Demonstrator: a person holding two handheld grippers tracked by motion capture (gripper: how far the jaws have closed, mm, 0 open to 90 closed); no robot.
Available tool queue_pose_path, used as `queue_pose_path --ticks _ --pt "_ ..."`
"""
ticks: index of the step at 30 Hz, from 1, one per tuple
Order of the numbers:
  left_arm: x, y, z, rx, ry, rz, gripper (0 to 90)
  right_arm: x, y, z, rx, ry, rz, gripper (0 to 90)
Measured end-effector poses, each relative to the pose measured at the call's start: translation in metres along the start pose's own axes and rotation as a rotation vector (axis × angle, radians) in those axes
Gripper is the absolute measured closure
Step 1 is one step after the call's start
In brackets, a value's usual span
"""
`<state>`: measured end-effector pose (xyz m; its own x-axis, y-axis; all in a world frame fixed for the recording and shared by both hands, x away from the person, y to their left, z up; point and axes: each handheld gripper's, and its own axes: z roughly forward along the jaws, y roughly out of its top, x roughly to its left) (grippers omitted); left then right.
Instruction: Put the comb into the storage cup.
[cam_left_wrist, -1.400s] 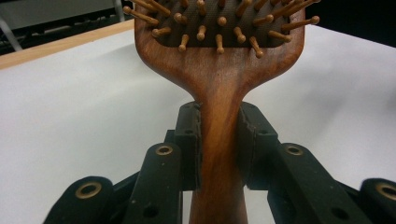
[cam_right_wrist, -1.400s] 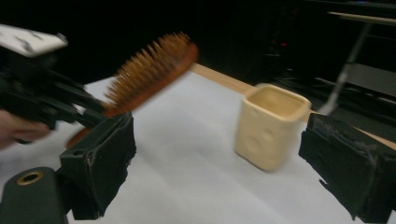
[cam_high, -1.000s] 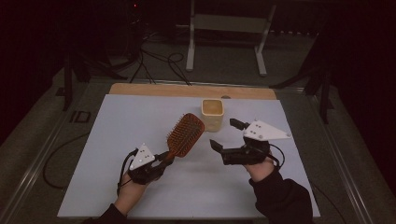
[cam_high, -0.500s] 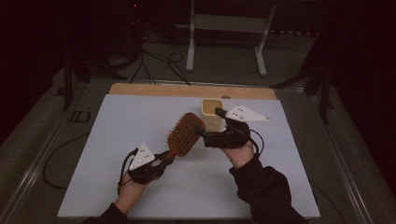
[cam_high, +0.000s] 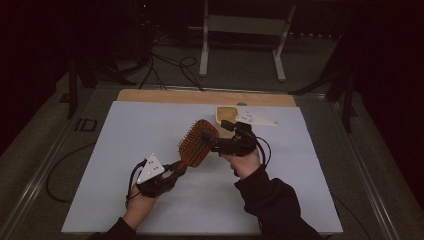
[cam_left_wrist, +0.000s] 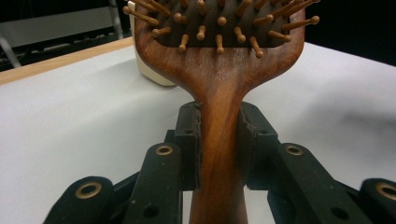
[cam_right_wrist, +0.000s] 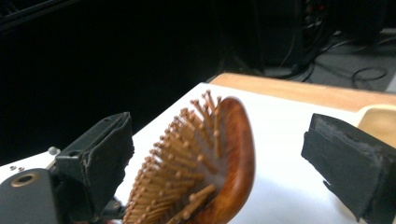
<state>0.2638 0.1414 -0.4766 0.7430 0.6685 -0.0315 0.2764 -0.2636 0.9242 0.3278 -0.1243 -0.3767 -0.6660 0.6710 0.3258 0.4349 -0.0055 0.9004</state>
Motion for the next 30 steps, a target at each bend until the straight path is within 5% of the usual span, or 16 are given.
queue_pose_path --ticks 10,14,21,23,30 --pt "0.0 0.001 0.0 -0.016 -0.013 -0.011 73.2 0.002 -0.018 0.017 0.069 0.11 0.14 8.5" --pt "-0.001 0.001 0.0 -0.022 -0.013 -0.02 73.2 0.001 -0.023 0.021 0.078 0.126 0.186 16.0" --pt "-0.001 0.001 0.002 -0.014 -0.017 -0.011 73.2 0.001 -0.027 0.025 0.1 0.131 0.217 27.7" --pt "-0.002 0.0 0.004 0.0 -0.021 -0.007 73.2 0.0 -0.028 0.026 0.117 0.139 0.201 37.8" --pt "0.0 0.0 0.007 0.03 -0.034 -0.024 73.3 -0.005 -0.029 0.027 0.125 0.161 0.221 43.5"
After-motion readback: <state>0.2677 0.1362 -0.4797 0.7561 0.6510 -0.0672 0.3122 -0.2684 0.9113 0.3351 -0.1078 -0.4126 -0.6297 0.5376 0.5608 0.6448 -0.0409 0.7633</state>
